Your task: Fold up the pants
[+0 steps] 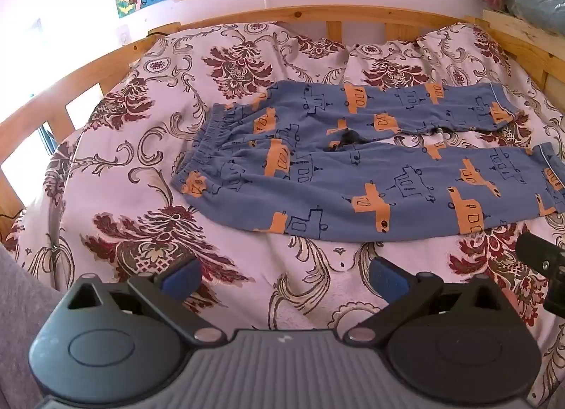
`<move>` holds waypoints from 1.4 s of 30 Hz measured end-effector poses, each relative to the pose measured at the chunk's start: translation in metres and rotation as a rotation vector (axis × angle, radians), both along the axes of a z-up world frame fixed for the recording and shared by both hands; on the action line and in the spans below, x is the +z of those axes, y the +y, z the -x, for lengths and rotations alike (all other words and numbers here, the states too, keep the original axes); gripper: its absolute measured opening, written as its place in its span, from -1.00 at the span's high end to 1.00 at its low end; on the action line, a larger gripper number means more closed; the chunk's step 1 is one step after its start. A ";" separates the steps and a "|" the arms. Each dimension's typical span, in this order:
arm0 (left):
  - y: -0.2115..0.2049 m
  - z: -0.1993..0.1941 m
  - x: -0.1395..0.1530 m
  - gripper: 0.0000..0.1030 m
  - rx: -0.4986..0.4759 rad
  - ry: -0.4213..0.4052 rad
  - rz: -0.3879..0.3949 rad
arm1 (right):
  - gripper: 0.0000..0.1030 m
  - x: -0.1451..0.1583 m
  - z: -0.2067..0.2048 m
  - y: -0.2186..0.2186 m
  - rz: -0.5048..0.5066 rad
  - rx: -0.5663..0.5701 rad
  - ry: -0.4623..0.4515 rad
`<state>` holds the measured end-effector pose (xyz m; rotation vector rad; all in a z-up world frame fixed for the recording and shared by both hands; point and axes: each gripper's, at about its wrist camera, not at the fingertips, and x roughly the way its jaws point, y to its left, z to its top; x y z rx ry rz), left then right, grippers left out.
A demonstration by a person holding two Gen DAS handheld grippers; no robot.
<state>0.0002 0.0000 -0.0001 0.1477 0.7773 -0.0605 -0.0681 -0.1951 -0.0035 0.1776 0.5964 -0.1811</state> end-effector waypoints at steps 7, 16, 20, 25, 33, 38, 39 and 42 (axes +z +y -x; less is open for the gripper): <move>0.000 0.001 0.001 -1.00 0.001 0.000 0.000 | -0.99 0.000 0.000 0.000 -0.001 0.000 0.002; 0.000 0.000 0.000 -1.00 -0.002 -0.002 -0.001 | -0.99 0.000 -0.001 0.000 -0.002 0.000 0.004; 0.000 0.001 0.001 -1.00 -0.004 -0.004 -0.002 | -0.99 0.000 -0.001 0.000 -0.002 -0.001 0.005; 0.001 0.001 0.001 -1.00 -0.001 -0.003 0.000 | -0.99 0.000 -0.001 0.000 -0.002 -0.001 0.008; 0.000 0.001 0.000 -1.00 -0.001 -0.001 -0.002 | -0.99 -0.001 -0.001 0.000 -0.003 -0.001 0.010; -0.001 0.001 0.000 -1.00 -0.001 -0.002 -0.002 | -0.99 0.001 -0.001 0.000 -0.004 -0.001 0.011; -0.001 0.001 0.000 -1.00 -0.002 -0.002 -0.002 | -0.99 0.002 -0.001 -0.001 -0.003 -0.001 0.011; 0.000 0.001 0.000 -1.00 -0.002 -0.002 -0.002 | -0.99 0.003 -0.001 -0.001 -0.003 -0.001 0.013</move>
